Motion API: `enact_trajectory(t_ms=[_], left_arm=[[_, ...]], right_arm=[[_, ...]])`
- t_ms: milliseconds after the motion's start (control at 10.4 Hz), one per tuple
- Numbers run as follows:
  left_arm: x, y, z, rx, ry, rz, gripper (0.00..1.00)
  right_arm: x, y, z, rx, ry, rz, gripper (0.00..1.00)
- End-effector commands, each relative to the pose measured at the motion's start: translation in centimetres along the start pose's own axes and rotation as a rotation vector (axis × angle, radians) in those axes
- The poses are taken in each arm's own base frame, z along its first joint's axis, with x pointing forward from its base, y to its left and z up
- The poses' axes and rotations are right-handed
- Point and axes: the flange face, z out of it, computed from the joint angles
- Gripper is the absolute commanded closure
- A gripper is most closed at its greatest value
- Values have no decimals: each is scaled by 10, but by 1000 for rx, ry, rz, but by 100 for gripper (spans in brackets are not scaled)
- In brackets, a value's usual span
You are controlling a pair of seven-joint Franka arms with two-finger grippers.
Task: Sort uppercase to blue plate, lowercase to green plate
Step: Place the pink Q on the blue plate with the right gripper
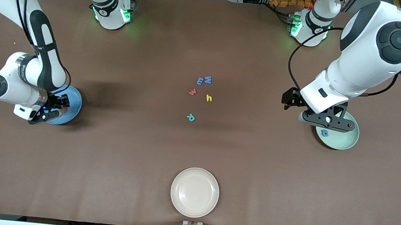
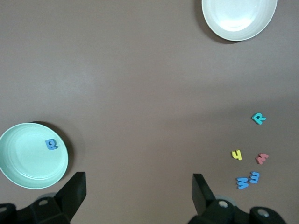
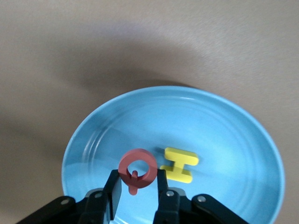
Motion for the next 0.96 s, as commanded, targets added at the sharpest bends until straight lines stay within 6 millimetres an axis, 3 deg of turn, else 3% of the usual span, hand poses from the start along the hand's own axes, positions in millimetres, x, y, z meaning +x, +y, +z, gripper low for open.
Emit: enact_trajectory(t_ms=[0,383,575,862], left_arm=[[-9,13,-8,-10,-6,-57,0],[-23,75,10,-36,-45,-103,0],[-35,119,23,-45,-56,-154,0],[-50,181,57,-79,-59,-269,0]], right_arm=[[-8,-9,3,23,13,-3,59],[-7,-10,2,25,11,0,28],[-1,-12,-8,31,11,4,28],[19,-19,-41,69,-32,86,28]])
